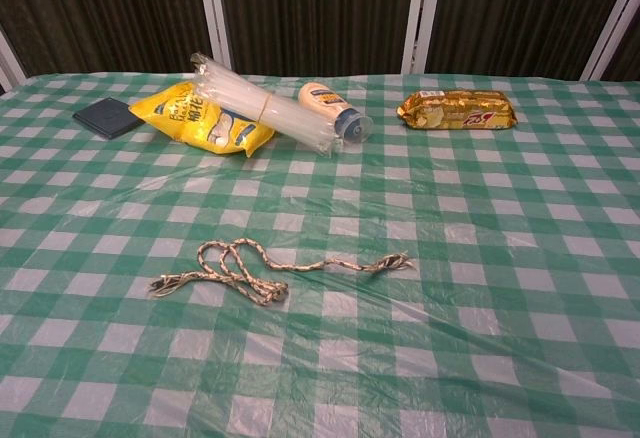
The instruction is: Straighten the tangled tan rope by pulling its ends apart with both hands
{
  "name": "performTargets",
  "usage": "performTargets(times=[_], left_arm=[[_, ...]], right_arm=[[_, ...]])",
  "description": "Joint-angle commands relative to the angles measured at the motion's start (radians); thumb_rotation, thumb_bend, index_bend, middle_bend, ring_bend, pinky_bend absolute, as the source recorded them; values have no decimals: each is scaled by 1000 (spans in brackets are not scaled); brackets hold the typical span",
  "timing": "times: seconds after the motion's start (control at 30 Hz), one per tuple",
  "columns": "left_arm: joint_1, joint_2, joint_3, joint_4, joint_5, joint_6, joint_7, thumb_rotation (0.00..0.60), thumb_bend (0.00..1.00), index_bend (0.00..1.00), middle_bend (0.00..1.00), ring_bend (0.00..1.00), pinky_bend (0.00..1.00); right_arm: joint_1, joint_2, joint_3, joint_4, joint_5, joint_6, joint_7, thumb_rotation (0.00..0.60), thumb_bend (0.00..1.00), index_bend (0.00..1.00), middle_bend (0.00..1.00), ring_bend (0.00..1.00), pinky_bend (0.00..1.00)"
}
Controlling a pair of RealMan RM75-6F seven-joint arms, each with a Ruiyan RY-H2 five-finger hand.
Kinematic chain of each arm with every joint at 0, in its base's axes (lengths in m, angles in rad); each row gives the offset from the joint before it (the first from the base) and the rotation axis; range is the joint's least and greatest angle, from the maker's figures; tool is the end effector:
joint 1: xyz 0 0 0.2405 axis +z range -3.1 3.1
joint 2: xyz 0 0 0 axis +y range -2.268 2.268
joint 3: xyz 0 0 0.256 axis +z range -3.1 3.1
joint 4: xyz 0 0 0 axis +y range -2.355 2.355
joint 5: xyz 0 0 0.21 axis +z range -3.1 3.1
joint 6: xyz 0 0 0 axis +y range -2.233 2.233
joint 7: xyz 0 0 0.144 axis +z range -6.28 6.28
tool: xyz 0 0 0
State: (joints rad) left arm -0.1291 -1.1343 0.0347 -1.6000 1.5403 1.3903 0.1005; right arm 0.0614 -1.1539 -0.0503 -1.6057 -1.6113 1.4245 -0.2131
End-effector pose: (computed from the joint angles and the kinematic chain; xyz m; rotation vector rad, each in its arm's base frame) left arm -0.3115 0.1749 0.1296 -1.5801 -0.9055 -0.7700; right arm -0.3090 -0.1498 0.1214 1.6236 -0.8316 0.7132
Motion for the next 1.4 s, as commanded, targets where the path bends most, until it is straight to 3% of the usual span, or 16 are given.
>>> performTargets(times=[0.03,0.27,0.6,0.87,1.1,1.4], left_arm=[[1,-1,1,-1,2,1,2,600,460,0,0,0,31],[-29,-48,21,33,51,-42,-75,600,458,0,0,0,35],[-104,-253,25,179,128,-105,-150,600,459,2,0,0,34],[-149,-395,-20,228,86,-147,-139,600,458,223,0,0,34],[-186,-500,-65,302,25,-182,-137,600,455,243,0,0,34],[-198,-544,-55,302,18,-175,-110,600,434,347,0,0,36]], right_arm=[[1,0,0,0,-1,-2,1,600,318,0,0,0,0],[8,-7,-6,1,-2,-21,-10,600,318,0,0,0,0],[21,-31,-5,0,16,-59,-55,600,319,0,0,0,0],[27,-37,-7,-1,24,-74,-68,600,319,0,0,0,0],[28,-36,-7,2,26,-74,-63,600,319,0,0,0,0],[32,-39,-7,2,35,-81,-69,600,318,0,0,0,0]])
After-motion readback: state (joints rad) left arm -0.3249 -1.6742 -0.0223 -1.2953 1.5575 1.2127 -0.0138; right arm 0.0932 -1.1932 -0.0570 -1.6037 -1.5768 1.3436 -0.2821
